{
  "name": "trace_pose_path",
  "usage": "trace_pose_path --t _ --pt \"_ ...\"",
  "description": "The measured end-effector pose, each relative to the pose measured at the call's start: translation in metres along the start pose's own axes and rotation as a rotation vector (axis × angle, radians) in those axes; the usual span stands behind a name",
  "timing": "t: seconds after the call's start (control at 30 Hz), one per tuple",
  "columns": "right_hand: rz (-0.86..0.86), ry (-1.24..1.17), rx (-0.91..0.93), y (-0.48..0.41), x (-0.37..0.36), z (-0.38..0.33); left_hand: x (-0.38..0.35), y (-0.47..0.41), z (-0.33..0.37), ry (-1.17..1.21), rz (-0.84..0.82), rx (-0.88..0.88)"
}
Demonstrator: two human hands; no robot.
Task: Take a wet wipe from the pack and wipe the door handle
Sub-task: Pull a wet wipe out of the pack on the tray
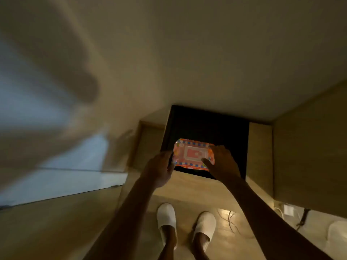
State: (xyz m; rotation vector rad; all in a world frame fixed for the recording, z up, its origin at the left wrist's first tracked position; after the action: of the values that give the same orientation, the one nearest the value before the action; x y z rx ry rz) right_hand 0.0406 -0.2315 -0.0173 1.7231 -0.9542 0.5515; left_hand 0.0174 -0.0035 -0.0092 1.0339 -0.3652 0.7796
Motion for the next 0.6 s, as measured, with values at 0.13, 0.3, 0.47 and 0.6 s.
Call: trace_pose_path --t 0.13,0.3,0.47,0.6 --pt "0.159 -0.116 0.027 -0.031 -0.006 0.009 -0.022 -0.038 0.000 -0.063 0.098 -0.120" --pt "0.257 -0.316 -0.030 -0.074 -0.005 0.020 -0.026 -0.069 0.001 -0.091 0.225 -0.189" --pt "0.422 -0.540 -0.011 -0.084 -0.007 0.023 -0.036 -0.085 -0.003 -0.103 0.204 -0.231" --pt "0.507 -0.836 0.046 -0.072 -0.012 0.028 -0.040 -0.093 -0.008 -0.111 0.204 -0.232"
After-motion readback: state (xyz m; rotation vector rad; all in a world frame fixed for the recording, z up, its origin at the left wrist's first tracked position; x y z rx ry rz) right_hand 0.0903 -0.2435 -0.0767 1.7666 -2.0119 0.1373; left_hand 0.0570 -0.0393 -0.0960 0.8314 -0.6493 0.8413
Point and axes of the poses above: each hand's wrist, its own y-axis away from the middle knuckle, its own x-axis out of the back of the hand, z = x × y, the point moved 2 cm from there along -y, towards the middle knuckle, and after that the axes turned 14 degrees about -z, right-handed, at the moved point
